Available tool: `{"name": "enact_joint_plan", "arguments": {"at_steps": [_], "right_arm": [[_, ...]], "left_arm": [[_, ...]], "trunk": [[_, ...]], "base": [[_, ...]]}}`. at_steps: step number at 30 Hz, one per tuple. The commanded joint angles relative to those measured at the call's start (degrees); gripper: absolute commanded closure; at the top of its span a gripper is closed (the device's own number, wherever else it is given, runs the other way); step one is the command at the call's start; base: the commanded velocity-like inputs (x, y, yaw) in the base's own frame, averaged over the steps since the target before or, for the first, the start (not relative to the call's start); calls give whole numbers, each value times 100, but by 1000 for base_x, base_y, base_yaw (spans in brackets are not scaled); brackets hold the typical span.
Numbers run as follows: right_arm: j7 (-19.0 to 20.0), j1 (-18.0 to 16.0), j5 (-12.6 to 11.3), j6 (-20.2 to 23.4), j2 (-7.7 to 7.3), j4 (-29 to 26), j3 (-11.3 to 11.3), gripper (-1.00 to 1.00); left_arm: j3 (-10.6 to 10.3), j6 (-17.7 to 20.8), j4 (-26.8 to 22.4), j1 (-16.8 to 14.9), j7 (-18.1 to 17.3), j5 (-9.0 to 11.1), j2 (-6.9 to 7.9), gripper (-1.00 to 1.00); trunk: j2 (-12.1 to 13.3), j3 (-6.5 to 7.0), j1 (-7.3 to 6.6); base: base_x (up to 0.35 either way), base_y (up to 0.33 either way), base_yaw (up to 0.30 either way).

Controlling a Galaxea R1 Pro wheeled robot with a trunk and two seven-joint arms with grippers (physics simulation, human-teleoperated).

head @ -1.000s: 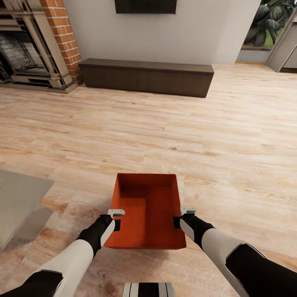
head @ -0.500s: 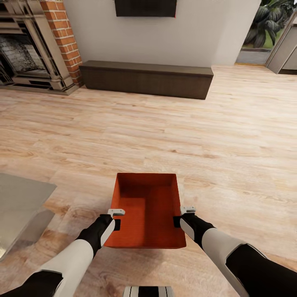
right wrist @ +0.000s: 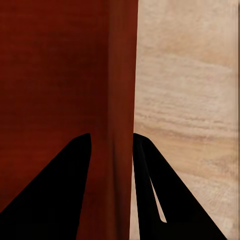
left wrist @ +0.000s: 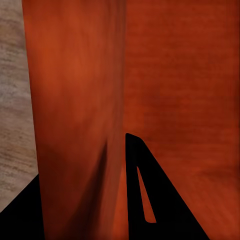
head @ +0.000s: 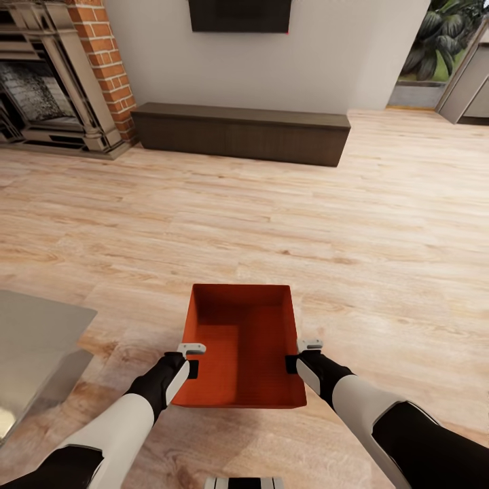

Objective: Move the two storage containers from the living room to the garage. In the garage, place one container on the floor and stack the other container on top of it (either order is fine).

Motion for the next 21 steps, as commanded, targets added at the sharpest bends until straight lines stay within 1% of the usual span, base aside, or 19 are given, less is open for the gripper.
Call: {"name": "enact_joint_plan", "arguments": {"at_steps": [1, 21], "right_arm": [[6, -6, -109, 19, -4, -36, 148, 100], [3, -6, -109, 10, -4, -36, 148, 100]], "left_arm": [[-120, 29, 198, 0, 62, 108, 16, 100], [-129, 48, 198, 0, 53, 108, 16, 100]], "trunk": [[40, 15, -23], [842, 374, -463]], "base": [[0, 0, 0], [0, 0, 0]]}}
